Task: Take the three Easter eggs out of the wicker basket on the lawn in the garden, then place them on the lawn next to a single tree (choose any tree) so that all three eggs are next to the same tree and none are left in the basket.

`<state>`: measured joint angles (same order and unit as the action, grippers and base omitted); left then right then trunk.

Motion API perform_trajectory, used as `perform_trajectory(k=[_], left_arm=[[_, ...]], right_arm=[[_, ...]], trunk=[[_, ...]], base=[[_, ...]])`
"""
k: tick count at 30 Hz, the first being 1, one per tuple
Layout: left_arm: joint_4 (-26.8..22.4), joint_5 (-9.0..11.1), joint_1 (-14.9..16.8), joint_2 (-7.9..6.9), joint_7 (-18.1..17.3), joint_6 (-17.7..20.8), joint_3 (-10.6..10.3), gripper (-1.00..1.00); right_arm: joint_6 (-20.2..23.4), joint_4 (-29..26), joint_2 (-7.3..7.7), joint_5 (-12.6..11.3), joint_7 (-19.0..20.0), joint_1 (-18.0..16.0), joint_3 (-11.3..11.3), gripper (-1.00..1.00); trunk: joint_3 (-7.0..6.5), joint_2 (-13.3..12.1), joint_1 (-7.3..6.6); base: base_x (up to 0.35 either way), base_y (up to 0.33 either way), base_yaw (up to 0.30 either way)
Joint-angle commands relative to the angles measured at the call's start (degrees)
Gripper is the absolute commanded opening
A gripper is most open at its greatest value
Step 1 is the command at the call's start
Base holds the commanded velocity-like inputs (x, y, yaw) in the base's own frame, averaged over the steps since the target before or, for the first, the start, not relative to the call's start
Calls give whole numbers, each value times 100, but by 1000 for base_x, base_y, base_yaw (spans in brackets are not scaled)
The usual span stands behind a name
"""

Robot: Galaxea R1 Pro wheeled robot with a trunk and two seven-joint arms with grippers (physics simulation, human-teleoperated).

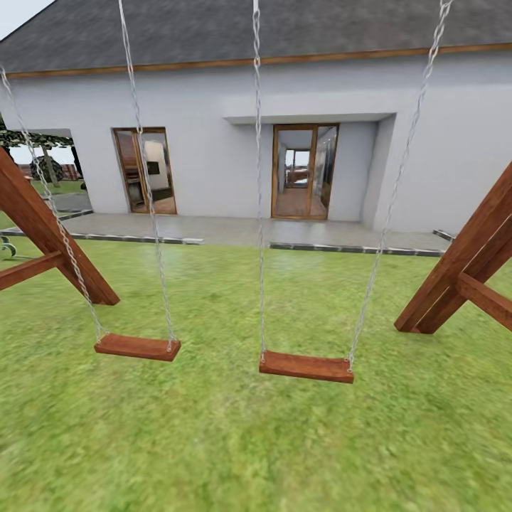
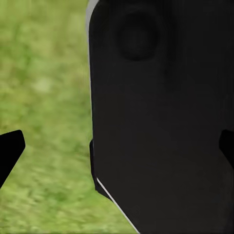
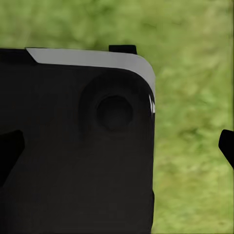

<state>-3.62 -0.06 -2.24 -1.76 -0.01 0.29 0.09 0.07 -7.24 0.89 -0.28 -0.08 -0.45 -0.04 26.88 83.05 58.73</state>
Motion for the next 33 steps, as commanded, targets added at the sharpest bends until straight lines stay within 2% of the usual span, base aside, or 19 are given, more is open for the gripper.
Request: perform_trajectory(k=[1, 11, 13, 16, 18, 19, 21, 23, 24, 25, 27, 30, 33], left_arm=[[-17, 7, -4, 0, 0, 1, 3, 100], [-94, 9, 27, 7, 1, -25, 19, 100], [-251, 18, 98, 8, -14, -40, 28, 100], [-821, 93, 179, 19, -44, 8, 52, 100], [-1528, 280, 244, 54, -53, 270, 68, 100], [-2133, 416, 275, 103, -56, 673, 72, 100], [-2850, 530, 295, 150, -56, 1172, 76, 100], [-4354, 772, 310, 277, -25, 2151, 77, 100], [-4674, 863, 312, 325, -16, 2362, 78, 100], [-5636, 1326, 380, 567, 30, 2992, 48, 100], [-5852, 1475, 539, 714, 45, 3146, 30, 100], [-6091, 1654, 732, 902, 115, 3259, 20, 100], [-6129, 1959, 772, 928, 162, 3129, 26, 100]], right_arm=[[1, -10, 0, -1, -1, -4, 1, 100], [57, -24, 5, 4, 1, -15, -13, 100], [34, -46, 16, 11, 1, -22, -9, 100], [13, -95, 119, 19, 9, -77, -14, 100], [39, -236, 218, 24, 17, -170, -16, 100], [74, -466, 263, 25, 20, -266, -14, 100], [182, -802, 291, 26, 22, -378, -11, 100], [865, -1776, 318, 19, 24, -502, -11, 100], [1127, -2087, 319, 15, 24, -505, -15, 100], [2453, -3978, 338, 18, 25, -456, -18, 100], [2938, -4827, 374, 15, 30, -368, -23, 100], [3349, -5574, 440, 8, 37, -275, -23, 100], [3438, -5909, 459, 14, 41, -253, -18, 100]], trunk=[[5, 3, 0], [5, 3, 0], [5, 3, 0], [5, 3, 0], [6, 3, 0], [8, 3, 0], [13, 3, 0], [21, 3, 0], [25, 3, 0], [29, 3, 0], [39, 3, 0], [52, 3, 0], [64, 3, 0]], base=[[0, 0, 0], [0, 0, 0], [0, 0, -22], [0, 0, -113], [0, 0, -189], [0, 0, -218], [0, 0, -228], [0, 0, -236], [0, 0, -238], [-132, 0, -239], [-204, 0, -240], [-286, 0, -240], [-327, 0, -240]])
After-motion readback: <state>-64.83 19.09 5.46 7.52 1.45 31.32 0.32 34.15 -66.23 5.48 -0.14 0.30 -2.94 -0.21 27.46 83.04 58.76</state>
